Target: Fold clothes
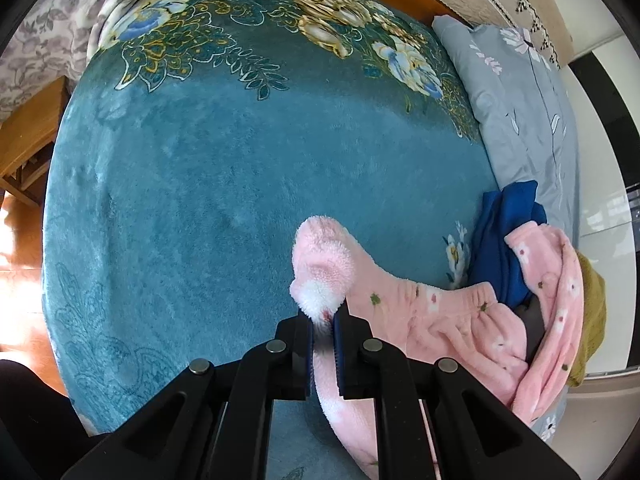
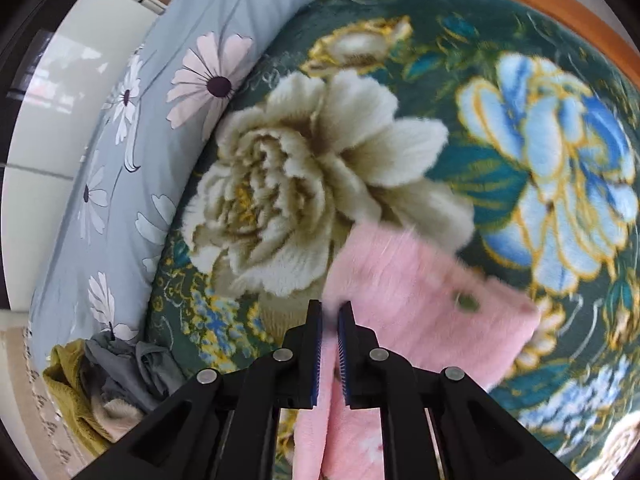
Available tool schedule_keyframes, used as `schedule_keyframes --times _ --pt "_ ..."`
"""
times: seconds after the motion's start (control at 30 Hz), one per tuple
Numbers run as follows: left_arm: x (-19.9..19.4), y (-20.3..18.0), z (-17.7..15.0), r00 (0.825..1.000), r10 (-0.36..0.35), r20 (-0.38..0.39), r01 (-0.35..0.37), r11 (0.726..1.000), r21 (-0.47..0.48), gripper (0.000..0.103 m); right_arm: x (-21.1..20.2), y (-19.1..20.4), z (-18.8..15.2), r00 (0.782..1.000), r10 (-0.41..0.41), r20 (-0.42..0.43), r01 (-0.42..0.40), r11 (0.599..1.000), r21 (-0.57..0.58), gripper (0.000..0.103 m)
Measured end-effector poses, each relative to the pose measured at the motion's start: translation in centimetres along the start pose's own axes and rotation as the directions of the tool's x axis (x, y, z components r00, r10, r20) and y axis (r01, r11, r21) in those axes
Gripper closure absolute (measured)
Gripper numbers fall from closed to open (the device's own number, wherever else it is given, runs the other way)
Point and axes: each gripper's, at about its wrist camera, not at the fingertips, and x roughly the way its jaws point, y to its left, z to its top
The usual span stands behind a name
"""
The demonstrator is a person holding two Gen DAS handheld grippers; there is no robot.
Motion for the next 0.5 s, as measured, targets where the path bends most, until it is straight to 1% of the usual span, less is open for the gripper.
schedule_keyframes --times 0.07,0.13,0.2,0.27,0.33,0.4,0.5 --pt "0.1 -0.1 0.0 1.0 0.007 -0.001 -0.007 1.0 0.006 0.095 0.2 0.1 0.2 1.0 0.012 -0.002 -0.012 0.999 -0.03 0.093" --pt "0.1 -0.1 -0.1 1.0 0.005 -0.003 -0.005 1.0 0.006 0.094 -0.2 0.0 0.4 0.999 0.049 -0.002 -0.049 0.997 -0.061 0.093" --pt "0.1 -0.1 -0.1 1.0 0.002 -0.006 -0.002 1.0 0.005 0.094 -1.3 -0.6 0.6 0.997 0.072 0.019 -0.07 0.993 -0.091 0.091" --pt "0.2 -0.2 -0.1 1.0 -0.001 -0.008 0.001 1.0 0.005 0.094 -2.4 -2.3 0.8 0.997 0.071 0.036 -0.067 0.993 -0.099 0.083" --pt "0.2 -0.2 -0.2 1.0 -0.004 -0.011 0.004 1.0 0.004 0.094 -3.2 -4.6 0.8 0.998 0.047 0.041 -0.043 0.995 -0.085 0.065" --pt "0.2 -0.2 -0.2 1.0 -0.006 -0.014 0.006 1.0 0.003 0.094 -3.8 -7.4 0.2 0.999 0.016 0.039 -0.014 0.998 -0.061 0.061" --pt "0.2 -0.2 -0.2 1.0 -0.01 -0.018 0.01 1.0 0.003 0.094 -3.5 -11.2 -1.4 1.0 0.026 0.003 -0.026 1.0 0.002 0.06"
